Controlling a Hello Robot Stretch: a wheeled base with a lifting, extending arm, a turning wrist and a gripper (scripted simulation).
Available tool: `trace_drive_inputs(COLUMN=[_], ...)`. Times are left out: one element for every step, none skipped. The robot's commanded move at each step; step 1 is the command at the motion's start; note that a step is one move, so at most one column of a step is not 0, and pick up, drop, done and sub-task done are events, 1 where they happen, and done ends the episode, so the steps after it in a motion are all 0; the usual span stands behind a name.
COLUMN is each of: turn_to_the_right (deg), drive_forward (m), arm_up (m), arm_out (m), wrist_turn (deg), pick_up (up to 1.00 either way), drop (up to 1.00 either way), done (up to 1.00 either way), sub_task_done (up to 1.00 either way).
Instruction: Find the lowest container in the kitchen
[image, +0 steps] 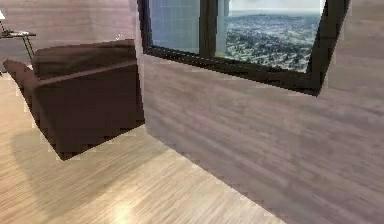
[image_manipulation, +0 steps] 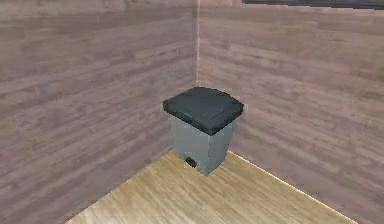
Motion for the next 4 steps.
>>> trace_drive_inputs(turn_to_the_right=[-42.0, 0.0, -6.0, 0.0], drive_forward=[0.00, 1.00, 0.00, 0.35], arm_up=[0.00, 0.00, 0.00, 0.00], arm_out=[0.00, 0.00, 0.00, 0.00], wrist_turn=[0.0, 0.0, 0.0, 0.0], pick_up=[0.00, 0.00, 0.00, 0.00], drop=[0.00, 0.00, 0.00, 0.00], done=[0.00, 0.00, 0.00, 0.00], sub_task_done=[0.00, 0.00, 0.00, 0.00])
